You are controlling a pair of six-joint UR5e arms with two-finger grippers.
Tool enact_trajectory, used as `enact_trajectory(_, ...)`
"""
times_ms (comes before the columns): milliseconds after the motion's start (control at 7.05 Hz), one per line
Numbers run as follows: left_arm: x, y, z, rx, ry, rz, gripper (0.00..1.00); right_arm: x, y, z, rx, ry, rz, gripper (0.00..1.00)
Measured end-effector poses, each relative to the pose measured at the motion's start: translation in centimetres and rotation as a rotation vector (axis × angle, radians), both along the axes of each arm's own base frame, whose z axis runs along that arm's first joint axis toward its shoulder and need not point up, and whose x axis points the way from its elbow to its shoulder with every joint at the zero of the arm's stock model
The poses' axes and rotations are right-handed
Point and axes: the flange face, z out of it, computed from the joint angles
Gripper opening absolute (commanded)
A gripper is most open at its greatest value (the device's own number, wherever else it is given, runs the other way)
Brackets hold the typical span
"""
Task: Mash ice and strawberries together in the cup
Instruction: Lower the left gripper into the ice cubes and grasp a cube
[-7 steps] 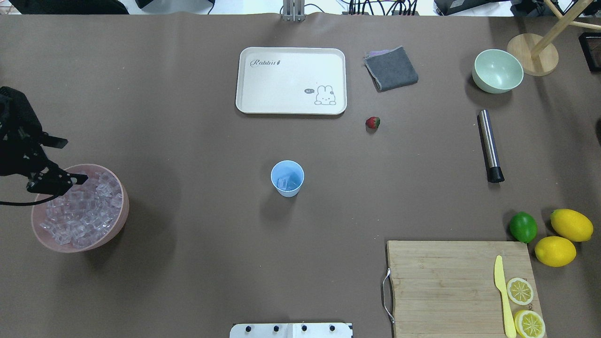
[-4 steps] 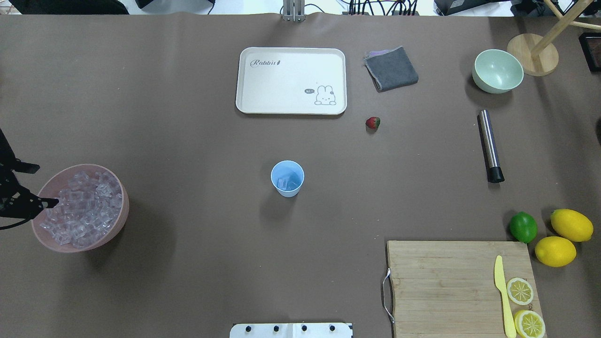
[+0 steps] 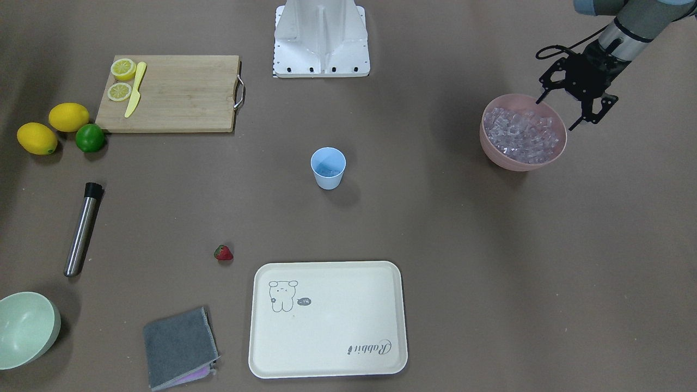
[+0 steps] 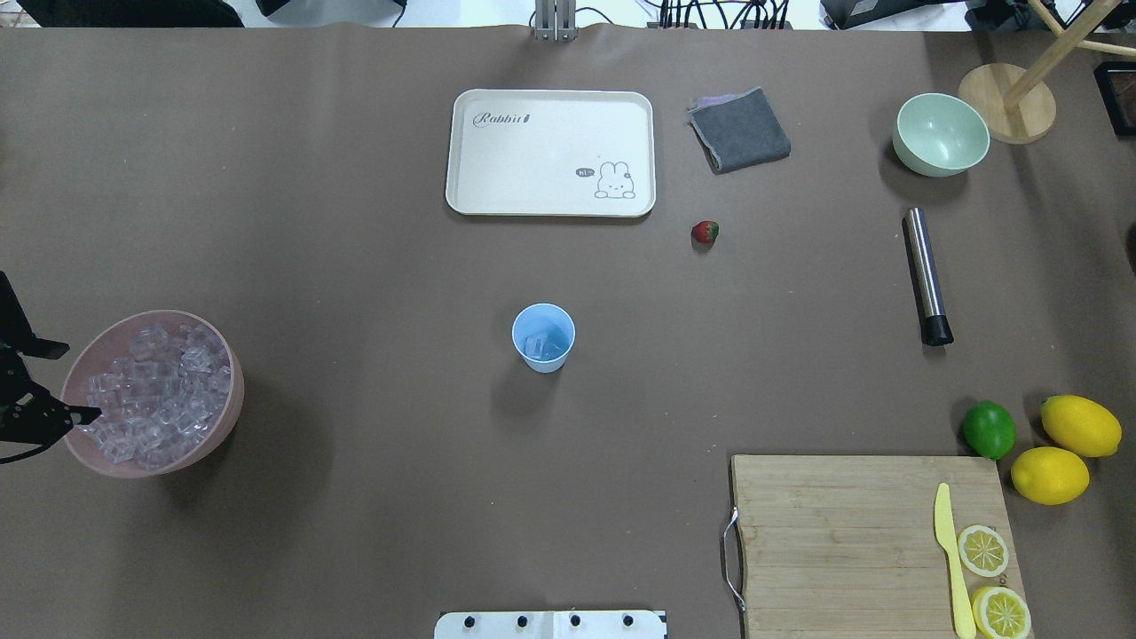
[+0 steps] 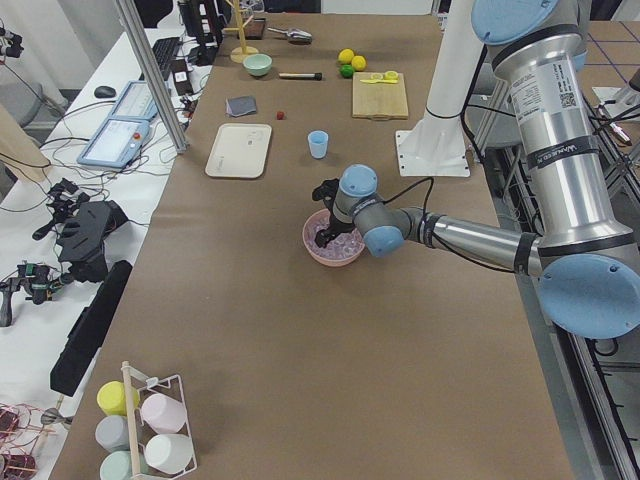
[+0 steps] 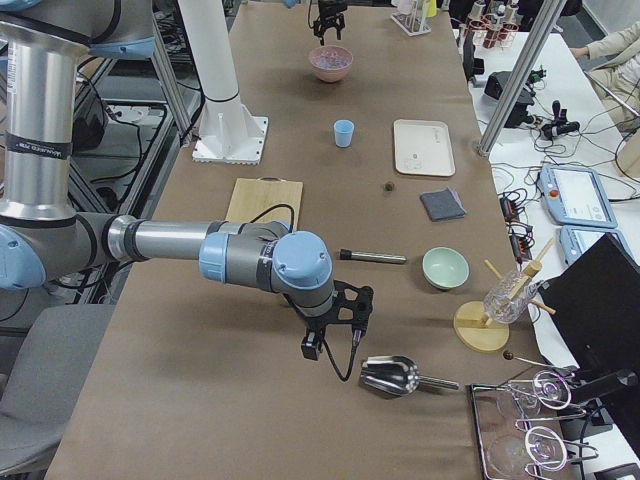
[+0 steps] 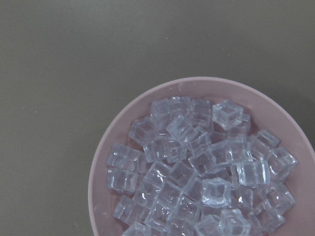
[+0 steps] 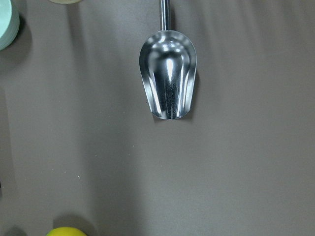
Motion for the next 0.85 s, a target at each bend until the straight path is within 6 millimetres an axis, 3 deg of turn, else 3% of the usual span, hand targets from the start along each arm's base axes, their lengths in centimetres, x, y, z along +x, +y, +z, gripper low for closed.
enact_trajectory(567,0.4,0.0,0.9,0.065,-0.027,0.058,0.88,0.0,-0.1,0.2,-0.003,0.002,0.000,1.00)
enact_trajectory(851,0.8,0.1,1.6,0.057,-0.036,0.069,0.82,0.0,-0.1,0.3,-0.007,0.002,0.001,1.00)
